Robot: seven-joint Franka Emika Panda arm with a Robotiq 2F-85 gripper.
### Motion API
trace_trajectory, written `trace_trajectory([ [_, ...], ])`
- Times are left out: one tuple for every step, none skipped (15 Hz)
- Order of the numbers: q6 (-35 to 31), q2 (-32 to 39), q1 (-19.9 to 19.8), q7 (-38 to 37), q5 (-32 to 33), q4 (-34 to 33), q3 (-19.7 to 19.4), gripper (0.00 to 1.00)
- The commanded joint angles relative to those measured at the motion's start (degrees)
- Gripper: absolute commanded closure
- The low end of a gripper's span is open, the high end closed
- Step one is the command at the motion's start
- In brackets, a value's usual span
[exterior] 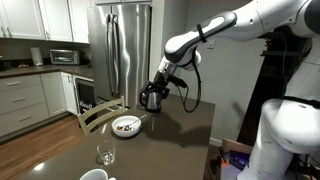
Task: Use the spoon to put some of the contents in the white bowl into the glass
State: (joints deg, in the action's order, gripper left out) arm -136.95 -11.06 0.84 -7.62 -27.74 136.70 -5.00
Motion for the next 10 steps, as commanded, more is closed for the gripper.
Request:
trace_trajectory([
  [-7.0, 6.17, -0.08, 2.45, -0.92, -1.57, 0.99, 0.0],
  [-8.65, 7.84, -0.27, 2.17, -0.45, -1.85, 1.16, 0.0],
  [-9.99, 9.14, -0.38, 2.01, -0.31, -2.11, 1.31, 0.0],
  [-11.27, 10.53, -0.55, 1.74, 0.02, -2.35, 1.42, 0.0],
  [-12.35, 11.69, -0.66, 1.63, 0.25, -2.64, 1.53, 0.0],
  [-13.34, 12.83, -0.78, 1.57, 0.49, -2.96, 1.62, 0.0],
  [-14.41, 13.8, -0.91, 1.42, 0.92, -3.18, 1.69, 0.0],
  [-14.82, 14.68, -1.09, 1.02, 1.64, -3.57, 1.66, 0.0],
  [-14.05, 14.91, -1.22, 0.56, 2.2, -3.86, 1.65, 0.0],
  [-13.58, 13.35, -1.1, 0.25, 1.2, -2.42, 1.98, 0.0],
])
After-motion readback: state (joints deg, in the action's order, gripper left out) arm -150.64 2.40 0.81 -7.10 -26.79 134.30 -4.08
